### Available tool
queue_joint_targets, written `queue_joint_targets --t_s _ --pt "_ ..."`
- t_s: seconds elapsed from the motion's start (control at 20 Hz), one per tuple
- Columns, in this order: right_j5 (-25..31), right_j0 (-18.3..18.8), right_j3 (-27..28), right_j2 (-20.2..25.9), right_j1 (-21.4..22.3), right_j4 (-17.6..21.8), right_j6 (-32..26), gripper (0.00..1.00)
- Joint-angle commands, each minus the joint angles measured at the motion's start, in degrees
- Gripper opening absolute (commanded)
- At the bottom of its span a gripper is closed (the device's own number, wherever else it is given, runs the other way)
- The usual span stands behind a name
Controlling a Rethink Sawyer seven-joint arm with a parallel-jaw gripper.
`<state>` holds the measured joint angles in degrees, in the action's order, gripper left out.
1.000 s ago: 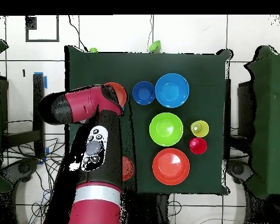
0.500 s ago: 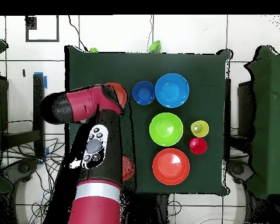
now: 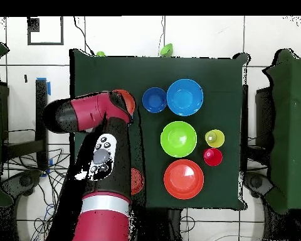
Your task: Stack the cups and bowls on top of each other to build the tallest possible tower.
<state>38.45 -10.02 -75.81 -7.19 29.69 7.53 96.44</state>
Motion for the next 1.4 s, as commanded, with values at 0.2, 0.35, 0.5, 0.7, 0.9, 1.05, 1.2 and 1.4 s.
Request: queue_joint_targets --t_s 0.2,0.35,0.5,0.7,0.9,1.05,1.2,1.4 --pt "-0.78 0.12 -1.5 6.09 0.03 -2.82 7.08 0.0" --pt "-0.03 -0.61 -1.88 5.56 0.26 -3.48 7.69 0.0" --pt "0.13 -0.61 -2.12 5.38 0.34 -3.73 7.36 0.0" --pt "0.38 -0.72 -2.36 5.33 0.47 -4.21 7.06 0.0" --pt "0.58 -0.78 -1.77 5.1 0.19 -4.43 6.66 0.0" --pt "-0.57 -0.89 -1.74 3.88 -0.37 -3.02 6.24 0.0" --pt "-0.97 -0.68 -2.19 3.63 -0.25 -2.58 5.89 0.0" --pt "-1.72 -0.69 -2.24 2.89 -1.18 -1.45 5.57 0.0"
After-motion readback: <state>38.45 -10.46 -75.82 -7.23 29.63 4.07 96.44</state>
